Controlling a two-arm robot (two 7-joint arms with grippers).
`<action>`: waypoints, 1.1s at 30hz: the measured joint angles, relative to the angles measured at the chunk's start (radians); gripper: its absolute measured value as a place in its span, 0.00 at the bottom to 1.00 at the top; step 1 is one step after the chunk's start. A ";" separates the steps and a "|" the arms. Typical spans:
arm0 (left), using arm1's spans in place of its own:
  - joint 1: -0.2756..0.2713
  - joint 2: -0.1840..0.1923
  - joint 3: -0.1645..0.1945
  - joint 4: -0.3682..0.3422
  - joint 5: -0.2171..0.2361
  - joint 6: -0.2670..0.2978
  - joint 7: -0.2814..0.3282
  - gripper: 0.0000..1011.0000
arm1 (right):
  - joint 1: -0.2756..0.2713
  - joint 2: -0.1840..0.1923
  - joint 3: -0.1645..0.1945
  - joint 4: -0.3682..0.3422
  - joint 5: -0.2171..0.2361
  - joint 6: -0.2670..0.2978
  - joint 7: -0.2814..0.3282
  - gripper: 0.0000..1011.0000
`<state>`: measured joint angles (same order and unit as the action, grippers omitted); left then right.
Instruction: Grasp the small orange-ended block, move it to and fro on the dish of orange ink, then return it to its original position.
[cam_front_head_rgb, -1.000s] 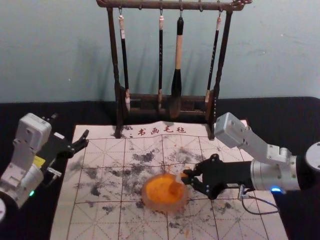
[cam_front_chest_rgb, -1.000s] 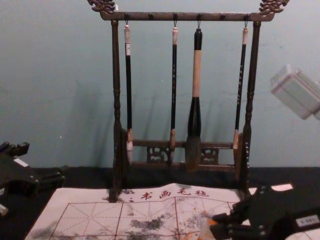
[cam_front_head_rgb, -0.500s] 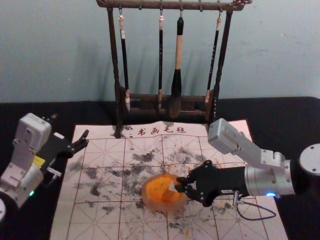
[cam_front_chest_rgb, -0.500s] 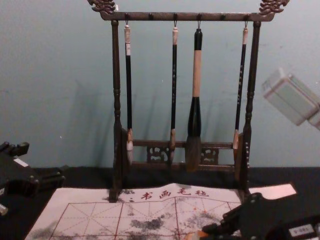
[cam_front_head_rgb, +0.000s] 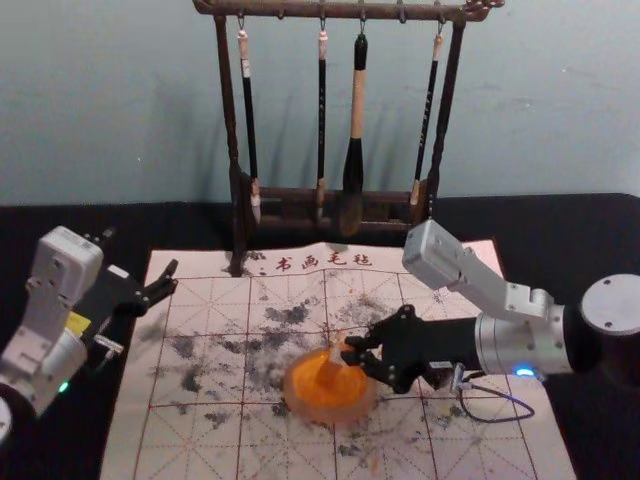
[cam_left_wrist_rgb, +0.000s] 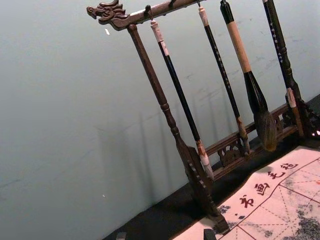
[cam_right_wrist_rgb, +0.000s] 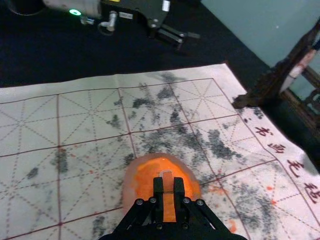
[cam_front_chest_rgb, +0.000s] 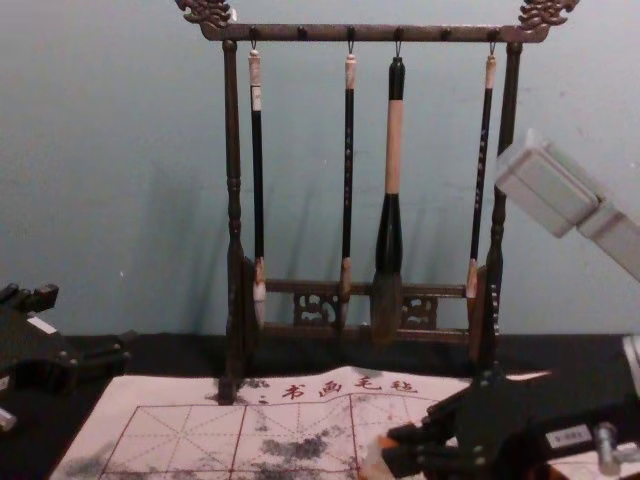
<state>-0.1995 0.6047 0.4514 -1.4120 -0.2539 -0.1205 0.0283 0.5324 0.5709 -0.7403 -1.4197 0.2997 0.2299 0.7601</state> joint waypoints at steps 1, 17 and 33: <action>0.000 0.000 0.000 0.000 0.000 0.000 0.000 0.99 | 0.000 0.000 0.000 0.000 0.000 0.000 0.000 0.09; 0.000 0.000 0.000 0.000 0.000 0.000 0.000 0.99 | 0.003 0.005 0.015 0.018 -0.004 0.018 -0.016 0.09; 0.000 0.000 0.000 0.000 0.000 0.000 0.000 0.99 | -0.059 0.076 0.038 -0.074 0.014 0.018 -0.011 0.09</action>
<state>-0.1995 0.6046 0.4514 -1.4120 -0.2539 -0.1205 0.0283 0.4736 0.6467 -0.7024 -1.4936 0.3138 0.2477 0.7492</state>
